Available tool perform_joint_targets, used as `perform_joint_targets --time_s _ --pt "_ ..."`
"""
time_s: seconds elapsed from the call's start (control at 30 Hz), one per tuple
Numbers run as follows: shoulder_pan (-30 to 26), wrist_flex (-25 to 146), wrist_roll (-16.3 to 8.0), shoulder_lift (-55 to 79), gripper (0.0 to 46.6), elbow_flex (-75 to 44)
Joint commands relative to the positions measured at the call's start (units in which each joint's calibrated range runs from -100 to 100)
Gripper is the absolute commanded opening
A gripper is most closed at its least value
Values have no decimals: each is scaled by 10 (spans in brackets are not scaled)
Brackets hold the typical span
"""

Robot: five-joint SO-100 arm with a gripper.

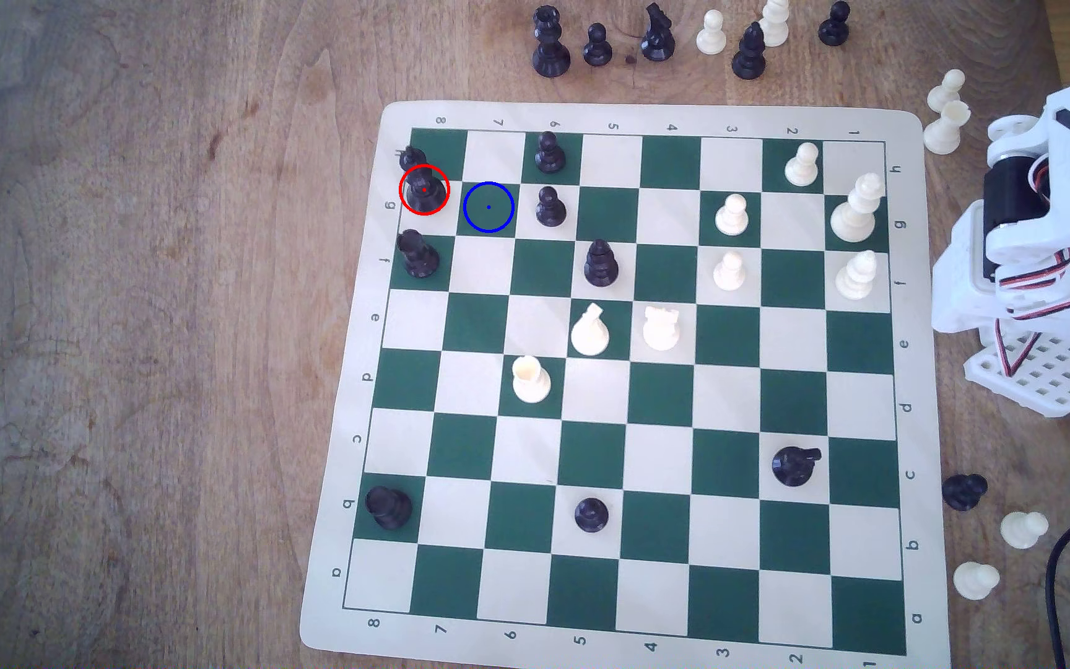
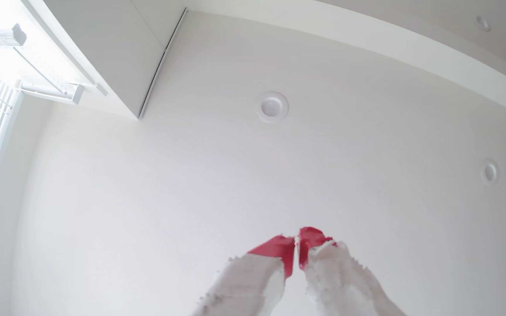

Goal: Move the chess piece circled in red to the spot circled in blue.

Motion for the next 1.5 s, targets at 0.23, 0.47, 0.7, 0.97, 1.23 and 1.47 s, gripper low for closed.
perform_joint_targets --time_s 0.23,0.47,0.7,0.97,1.23,1.47 --pt "-13 228 1 -4 2 -34" --pt "0 553 0 -4 2 -95" --pt "19 840 -2 -4 2 -108" --pt "26 1042 -2 89 2 -210" --pt "-2 1128 -3 240 8 -338" --pt "-13 1167 -3 391 11 -452"
